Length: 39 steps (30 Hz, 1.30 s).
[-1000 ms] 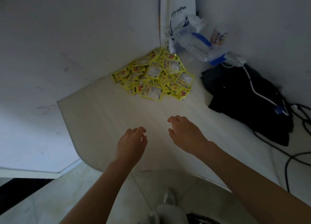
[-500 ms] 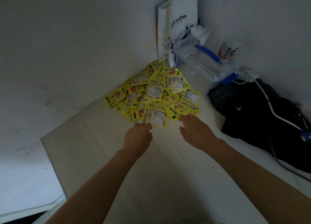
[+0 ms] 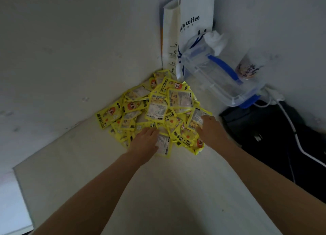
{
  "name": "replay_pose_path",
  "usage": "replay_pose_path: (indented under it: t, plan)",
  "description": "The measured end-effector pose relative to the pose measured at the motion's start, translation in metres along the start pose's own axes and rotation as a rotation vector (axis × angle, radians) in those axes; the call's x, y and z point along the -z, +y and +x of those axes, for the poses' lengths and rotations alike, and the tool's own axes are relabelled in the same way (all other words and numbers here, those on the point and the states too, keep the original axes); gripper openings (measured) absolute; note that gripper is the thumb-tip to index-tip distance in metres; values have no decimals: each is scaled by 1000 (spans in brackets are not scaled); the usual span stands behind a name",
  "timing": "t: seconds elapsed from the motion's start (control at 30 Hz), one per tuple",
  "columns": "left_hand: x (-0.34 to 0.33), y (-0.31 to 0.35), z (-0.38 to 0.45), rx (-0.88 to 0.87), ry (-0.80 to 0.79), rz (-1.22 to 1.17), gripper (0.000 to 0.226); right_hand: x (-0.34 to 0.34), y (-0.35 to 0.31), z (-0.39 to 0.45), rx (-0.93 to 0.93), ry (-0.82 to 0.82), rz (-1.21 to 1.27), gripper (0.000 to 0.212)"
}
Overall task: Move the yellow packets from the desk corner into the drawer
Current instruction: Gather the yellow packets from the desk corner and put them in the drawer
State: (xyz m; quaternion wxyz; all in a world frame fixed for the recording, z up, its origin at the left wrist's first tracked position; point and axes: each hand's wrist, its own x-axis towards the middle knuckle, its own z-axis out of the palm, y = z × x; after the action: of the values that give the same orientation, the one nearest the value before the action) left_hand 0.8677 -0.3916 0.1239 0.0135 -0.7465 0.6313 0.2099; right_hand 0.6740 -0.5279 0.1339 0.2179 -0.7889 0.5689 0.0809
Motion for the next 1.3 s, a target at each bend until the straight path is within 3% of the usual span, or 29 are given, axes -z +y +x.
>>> replay_pose_path:
  t: [0.13, 0.37, 0.53, 0.73, 0.87, 1.0, 1.2, 1.3]
  plan:
    - [-11, -1, 12, 2, -28, 48, 65, -6, 5, 23, -137, 17, 129, 52]
    - [-20, -1, 14, 10, -42, 147, 61, -13, -12, 41, -464, -22, 387, 85]
    - [-23, -1, 6, 75, -54, 152, 67, -13, -17, 45, -527, -26, 435, 94]
    - [-28, 1, -6, 115, -39, 109, 65, -15, -11, 41, -490, -12, 489, 98]
    - [-30, 4, -18, 143, -30, 55, 58, -17, -10, 32, -450, -66, 436, 74]
    - [-28, 1, -31, 223, -41, -97, 47, -16, -10, 23, -435, -88, 454, 81]
    - [-4, -22, -33, 338, -4, -238, 52, -1, -19, 18, -202, -39, 393, 61]
    - [23, -40, -15, 327, 52, -244, 36, 15, -28, 29, -66, -23, 345, 55]
